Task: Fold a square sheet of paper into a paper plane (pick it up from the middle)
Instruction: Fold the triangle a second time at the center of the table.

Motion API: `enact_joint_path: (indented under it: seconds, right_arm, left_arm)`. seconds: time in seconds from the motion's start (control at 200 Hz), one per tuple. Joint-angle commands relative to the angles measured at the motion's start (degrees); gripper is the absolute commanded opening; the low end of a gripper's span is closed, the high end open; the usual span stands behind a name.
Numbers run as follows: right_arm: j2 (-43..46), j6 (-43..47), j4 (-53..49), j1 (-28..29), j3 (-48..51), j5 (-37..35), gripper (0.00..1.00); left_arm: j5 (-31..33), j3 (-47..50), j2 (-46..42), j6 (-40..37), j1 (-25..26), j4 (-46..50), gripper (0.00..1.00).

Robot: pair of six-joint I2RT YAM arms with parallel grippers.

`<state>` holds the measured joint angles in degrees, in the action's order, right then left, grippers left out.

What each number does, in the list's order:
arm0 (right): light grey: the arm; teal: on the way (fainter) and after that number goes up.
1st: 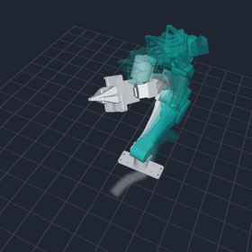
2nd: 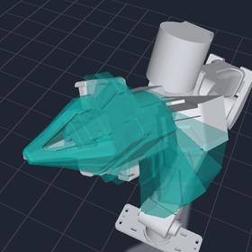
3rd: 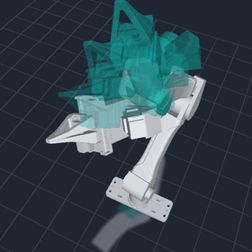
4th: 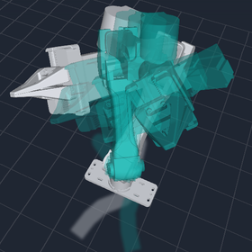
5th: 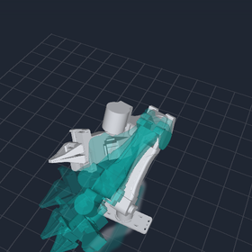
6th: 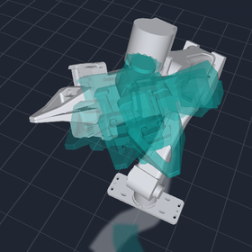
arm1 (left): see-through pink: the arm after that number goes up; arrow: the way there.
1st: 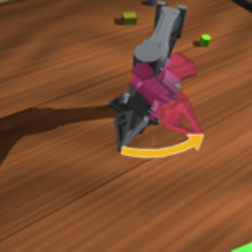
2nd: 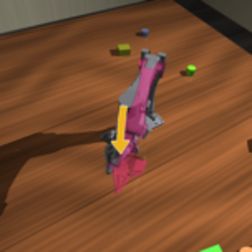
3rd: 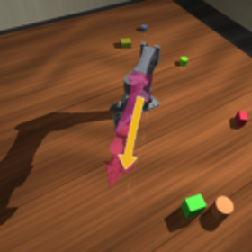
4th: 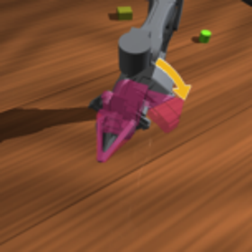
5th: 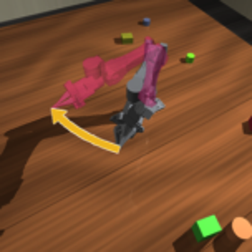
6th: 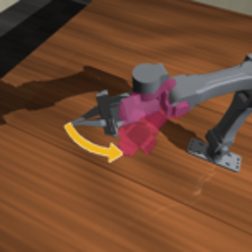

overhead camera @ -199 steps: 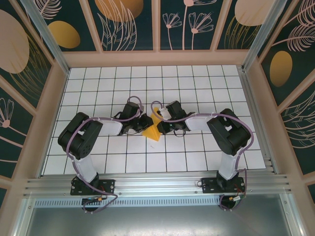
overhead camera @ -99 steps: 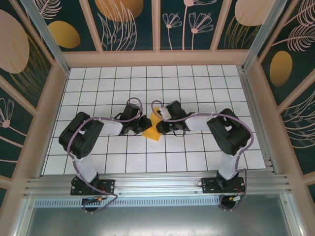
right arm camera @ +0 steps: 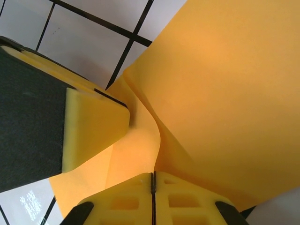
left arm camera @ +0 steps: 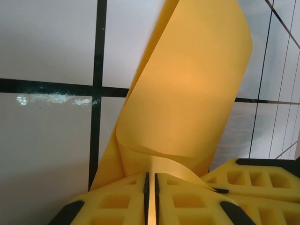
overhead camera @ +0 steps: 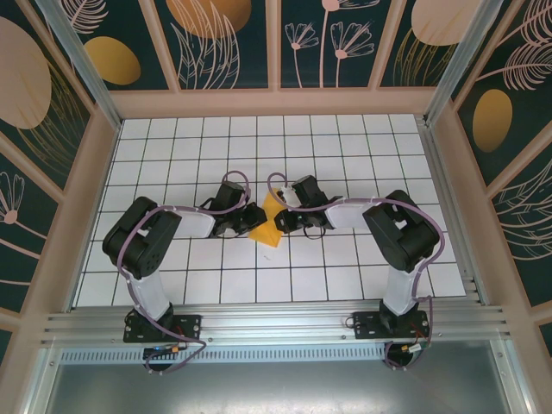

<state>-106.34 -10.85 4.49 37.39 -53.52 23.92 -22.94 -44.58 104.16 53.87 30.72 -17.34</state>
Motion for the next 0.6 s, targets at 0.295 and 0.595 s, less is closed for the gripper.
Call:
enact_joint_path:
  seconds: [0.295, 0.595]
  right_arm:
    - [-1.9, 0.7, -0.5, 0.6, 0.0, -2.2, 0.06]
    - [-2.1, 1.0, -1.0, 0.6, -0.2, -2.3, 0.06]
  left_arm:
    - [-2.3, -3.1, -1.8, 1.5, -0.1, -2.1, 0.20]
    - [3.5, -3.3, 2.9, 0.0, -0.1, 0.9, 0.16]
